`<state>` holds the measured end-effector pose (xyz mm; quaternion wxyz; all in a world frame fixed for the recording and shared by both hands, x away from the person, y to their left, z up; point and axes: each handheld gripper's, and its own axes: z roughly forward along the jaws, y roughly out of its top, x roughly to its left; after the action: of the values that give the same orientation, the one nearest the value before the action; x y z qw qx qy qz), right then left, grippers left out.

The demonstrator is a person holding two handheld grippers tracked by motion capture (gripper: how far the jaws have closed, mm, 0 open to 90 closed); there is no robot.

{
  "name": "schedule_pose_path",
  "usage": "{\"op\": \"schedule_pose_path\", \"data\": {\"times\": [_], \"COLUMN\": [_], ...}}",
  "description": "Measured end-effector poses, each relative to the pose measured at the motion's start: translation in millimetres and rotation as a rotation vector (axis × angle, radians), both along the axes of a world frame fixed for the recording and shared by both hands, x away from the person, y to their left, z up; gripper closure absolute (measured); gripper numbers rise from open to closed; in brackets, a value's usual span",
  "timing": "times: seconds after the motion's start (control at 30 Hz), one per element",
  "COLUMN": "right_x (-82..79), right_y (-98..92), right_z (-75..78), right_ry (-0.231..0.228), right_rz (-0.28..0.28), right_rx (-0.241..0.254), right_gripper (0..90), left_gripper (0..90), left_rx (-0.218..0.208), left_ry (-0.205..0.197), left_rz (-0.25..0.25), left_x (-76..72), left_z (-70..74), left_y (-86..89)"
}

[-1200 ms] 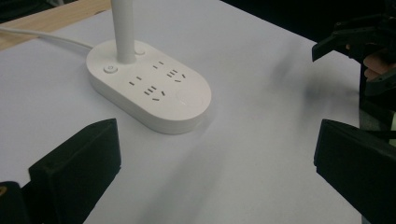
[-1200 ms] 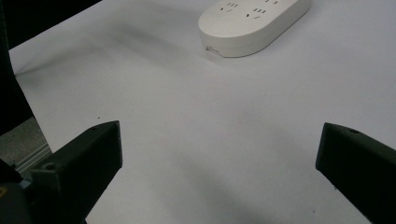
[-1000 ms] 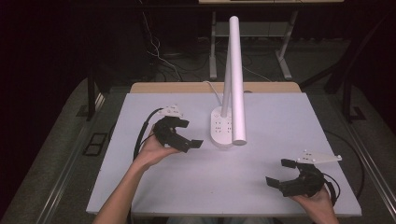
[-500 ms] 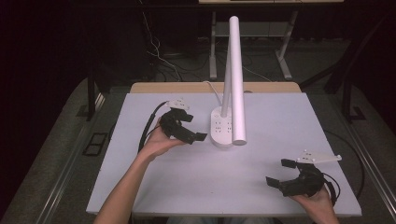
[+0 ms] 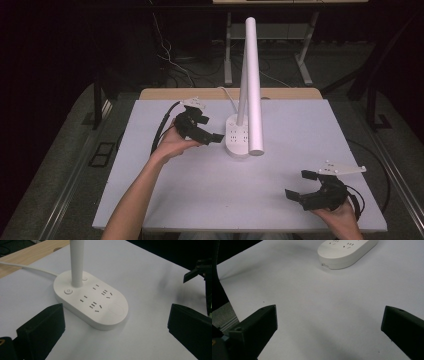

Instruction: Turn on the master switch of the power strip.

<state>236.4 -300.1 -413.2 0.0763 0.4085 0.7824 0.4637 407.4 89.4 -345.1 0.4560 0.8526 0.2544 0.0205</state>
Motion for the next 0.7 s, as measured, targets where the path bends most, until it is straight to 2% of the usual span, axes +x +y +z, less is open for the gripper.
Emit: {"op": "schedule_pose_path", "data": {"times": [0.4,0.7], "right_x": [-0.7,-0.6], "right_y": [-0.8,-1.7], "right_z": [0.2,0.0], "right_ry": [0.002,0.0], "right_rz": [-0.005,-0.006], "right_rx": [0.0,0.001], "right_gripper": [0.0,0.0], "left_gripper": [1.2,2.4], "left_rx": [-0.011,0.006], "left_ry": [0.023,0.049], "left_rz": [0.019,0.034], "left_x": [17.4,31.7], "left_z": [0.3,-6.2], "left_y": [-8.4,-12.0]}}
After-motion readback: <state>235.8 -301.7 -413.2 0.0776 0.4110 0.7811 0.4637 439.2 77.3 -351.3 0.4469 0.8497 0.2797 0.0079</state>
